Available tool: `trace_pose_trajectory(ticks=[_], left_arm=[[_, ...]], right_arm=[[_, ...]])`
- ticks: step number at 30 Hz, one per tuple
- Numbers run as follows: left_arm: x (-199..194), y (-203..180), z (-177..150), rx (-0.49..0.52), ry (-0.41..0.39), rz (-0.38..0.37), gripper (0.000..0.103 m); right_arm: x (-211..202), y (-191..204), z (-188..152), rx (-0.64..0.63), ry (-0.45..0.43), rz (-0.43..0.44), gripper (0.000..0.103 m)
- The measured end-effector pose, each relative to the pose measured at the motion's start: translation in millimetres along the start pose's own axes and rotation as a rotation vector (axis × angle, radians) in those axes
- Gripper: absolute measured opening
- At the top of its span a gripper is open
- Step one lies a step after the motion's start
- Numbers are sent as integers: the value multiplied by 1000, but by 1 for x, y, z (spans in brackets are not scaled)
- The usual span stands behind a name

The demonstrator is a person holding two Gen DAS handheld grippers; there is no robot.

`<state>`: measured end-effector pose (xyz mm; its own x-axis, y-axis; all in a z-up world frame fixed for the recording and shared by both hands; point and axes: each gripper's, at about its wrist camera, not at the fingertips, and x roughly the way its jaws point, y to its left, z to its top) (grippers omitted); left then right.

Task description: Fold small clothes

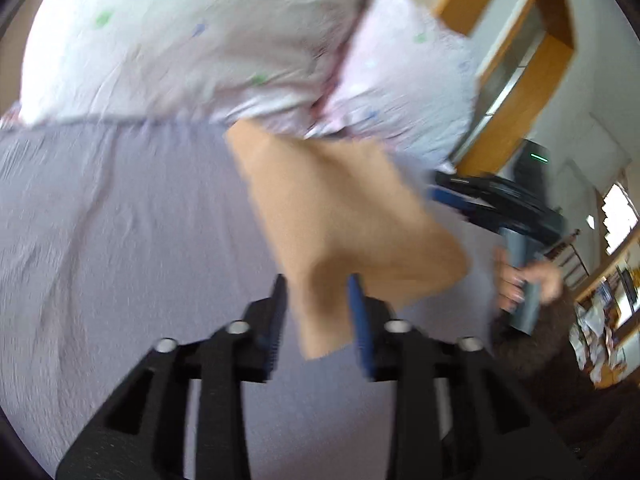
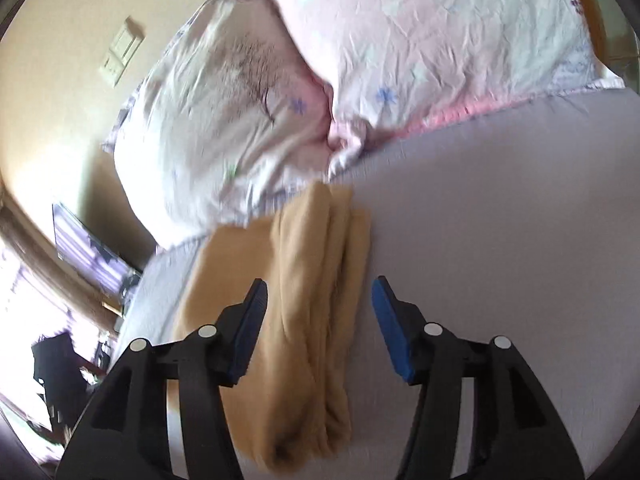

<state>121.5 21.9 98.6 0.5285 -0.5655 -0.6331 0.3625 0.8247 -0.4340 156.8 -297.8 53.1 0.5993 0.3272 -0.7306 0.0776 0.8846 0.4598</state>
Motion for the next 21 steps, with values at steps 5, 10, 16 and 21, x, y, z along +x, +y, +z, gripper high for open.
trace_pose_trajectory(ticks=[5, 10, 16, 21], left_arm=[[25, -28, 6, 70, 34, -36, 52], [45, -26, 2, 63, 99, -22, 52], [24, -30, 0, 61, 47, -91, 75], [36, -36, -5, 34, 82, -83, 97]], right_arm=[[52, 2, 9, 23, 99, -49, 8], [31, -15, -6, 90, 56, -54, 8], [-39, 22, -37, 32, 24, 276, 61], [-27, 22, -74, 84, 175, 302, 61]])
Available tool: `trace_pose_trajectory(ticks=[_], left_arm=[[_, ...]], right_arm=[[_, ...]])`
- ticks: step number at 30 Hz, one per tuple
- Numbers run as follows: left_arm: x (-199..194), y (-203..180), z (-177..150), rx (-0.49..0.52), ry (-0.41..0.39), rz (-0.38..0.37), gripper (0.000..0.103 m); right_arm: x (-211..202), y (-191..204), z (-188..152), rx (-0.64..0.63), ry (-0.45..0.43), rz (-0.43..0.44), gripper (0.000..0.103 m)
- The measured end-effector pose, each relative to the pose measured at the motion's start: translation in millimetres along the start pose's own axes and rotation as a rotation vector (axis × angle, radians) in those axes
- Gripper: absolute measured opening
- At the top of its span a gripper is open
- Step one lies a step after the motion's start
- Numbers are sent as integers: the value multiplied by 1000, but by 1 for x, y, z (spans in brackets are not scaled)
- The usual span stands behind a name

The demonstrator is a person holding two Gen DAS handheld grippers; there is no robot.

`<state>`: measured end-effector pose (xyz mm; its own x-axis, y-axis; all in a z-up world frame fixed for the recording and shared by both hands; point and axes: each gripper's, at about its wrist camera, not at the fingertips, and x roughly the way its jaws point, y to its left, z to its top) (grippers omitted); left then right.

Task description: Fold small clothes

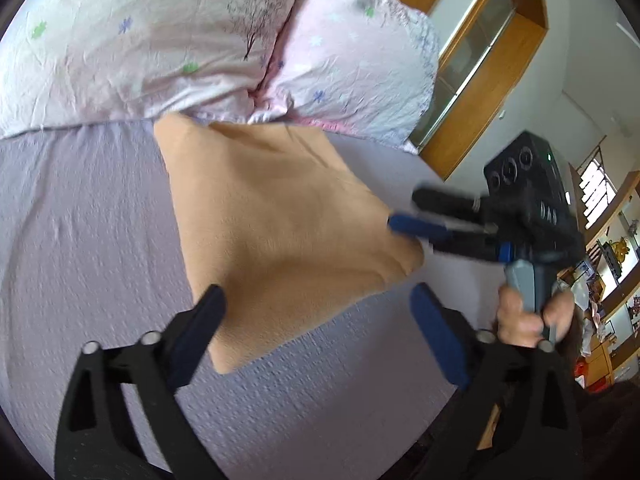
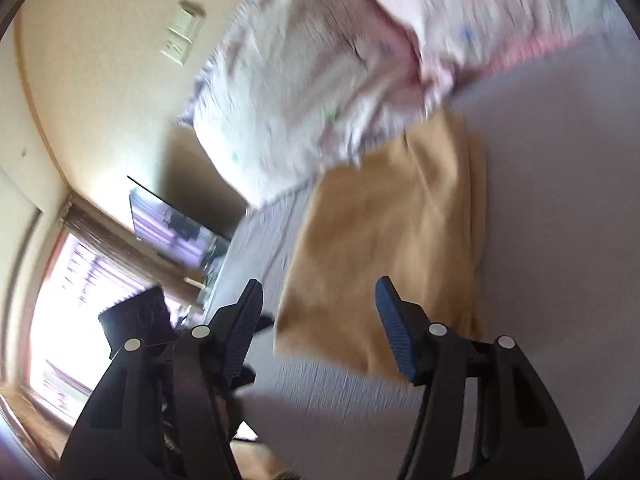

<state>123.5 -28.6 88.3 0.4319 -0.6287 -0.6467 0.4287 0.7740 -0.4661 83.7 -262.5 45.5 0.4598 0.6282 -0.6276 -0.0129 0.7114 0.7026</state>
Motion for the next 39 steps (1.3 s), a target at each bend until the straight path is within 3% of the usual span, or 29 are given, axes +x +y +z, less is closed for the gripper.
trace_pose_trajectory(ticks=[2, 3, 6, 8, 9, 10, 12, 15, 19, 22, 29, 39], left_arm=[[11, -1, -3, -10, 40, 13, 98], [15, -3, -5, -4, 55, 36, 98], [15, -9, -11, 25, 66, 85, 98], [4, -13, -17, 21, 54, 115, 99], [1, -13, -18, 17, 52, 140, 99], [-6, -14, -22, 11, 47, 199, 101], [-14, -16, -29, 2, 43, 330, 101], [-13, -14, -40, -21, 89, 478, 101], [-5, -3, -47, -71, 135, 498, 101], [-1, 1, -51, -79, 169, 561, 101], [8, 1, -51, -76, 197, 608, 101], [7, 1, -49, -62, 199, 595, 101]], right_arm=[[8, -21, -8, 54, 15, -101, 58], [9, -30, -11, 83, 10, -92, 50], [-6, -32, -17, 109, -28, -83, 49], [-16, -19, -22, 47, -55, -134, 58], [-22, -11, -25, 8, -71, -167, 77], [-26, 1, -31, -54, -97, -224, 93], [-29, 17, -41, -144, -131, -317, 102], [-24, 35, -71, -279, -136, -553, 102], [-2, 43, -87, -360, -117, -765, 102], [0, 34, -96, -351, -82, -755, 102], [18, 25, -102, -330, -36, -780, 102], [21, 25, -103, -323, -19, -790, 102]])
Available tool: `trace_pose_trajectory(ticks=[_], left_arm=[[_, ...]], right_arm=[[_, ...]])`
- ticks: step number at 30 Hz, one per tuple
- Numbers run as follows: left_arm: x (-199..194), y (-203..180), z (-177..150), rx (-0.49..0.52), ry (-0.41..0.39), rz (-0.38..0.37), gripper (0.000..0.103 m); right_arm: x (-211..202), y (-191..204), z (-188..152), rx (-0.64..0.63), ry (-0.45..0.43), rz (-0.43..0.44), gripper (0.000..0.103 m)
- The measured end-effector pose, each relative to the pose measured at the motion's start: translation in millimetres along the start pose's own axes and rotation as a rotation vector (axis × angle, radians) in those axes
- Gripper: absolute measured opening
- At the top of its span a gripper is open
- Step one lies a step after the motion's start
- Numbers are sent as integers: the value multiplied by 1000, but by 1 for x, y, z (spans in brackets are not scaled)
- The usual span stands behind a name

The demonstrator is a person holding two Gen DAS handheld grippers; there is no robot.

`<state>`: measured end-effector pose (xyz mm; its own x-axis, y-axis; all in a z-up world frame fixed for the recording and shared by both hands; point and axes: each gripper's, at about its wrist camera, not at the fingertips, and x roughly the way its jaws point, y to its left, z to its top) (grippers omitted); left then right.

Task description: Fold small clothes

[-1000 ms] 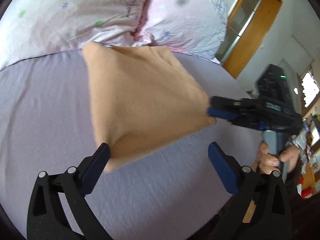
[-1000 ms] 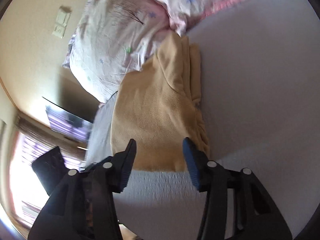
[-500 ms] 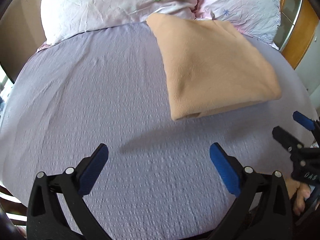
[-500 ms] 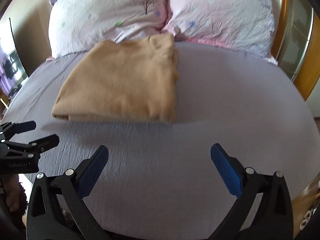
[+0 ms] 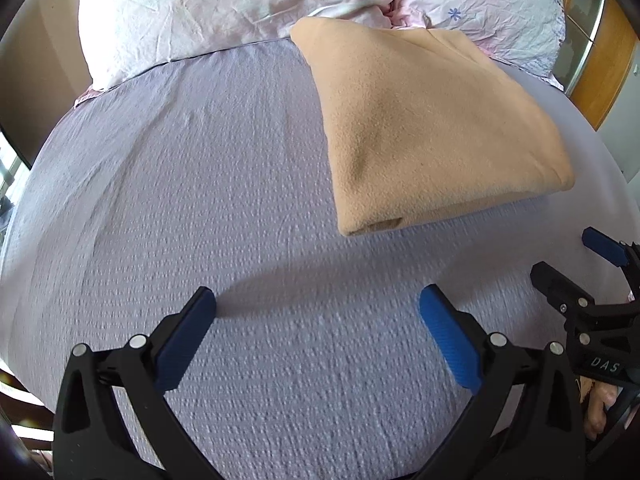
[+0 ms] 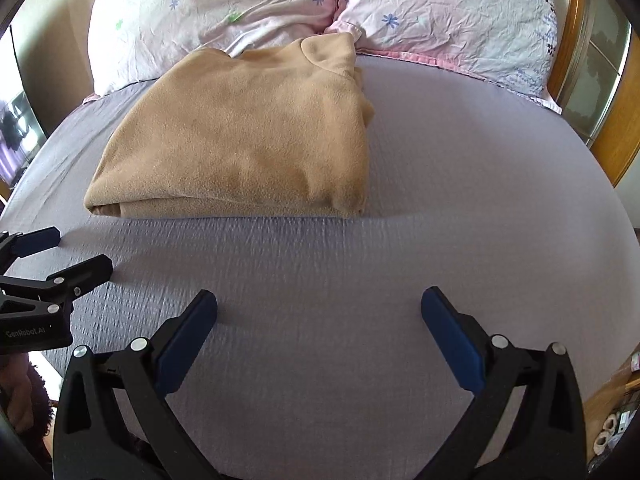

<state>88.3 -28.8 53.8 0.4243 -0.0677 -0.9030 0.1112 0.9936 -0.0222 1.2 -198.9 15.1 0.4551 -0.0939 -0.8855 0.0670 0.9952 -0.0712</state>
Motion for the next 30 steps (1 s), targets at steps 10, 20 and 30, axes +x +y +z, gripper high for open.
trace_pose_trajectory(ticks=[10, 20, 30], left_arm=[[-1, -1, -1, 11, -6, -4, 101], [-1, -1, -1, 13, -10, -4, 101], [-1, -1, -1, 13, -10, -5, 101]], right_arm=[[-1, 0, 0, -14, 1, 8, 102], [0, 1, 0, -12, 6, 5, 102], [0, 1, 0, -11, 6, 5, 102]])
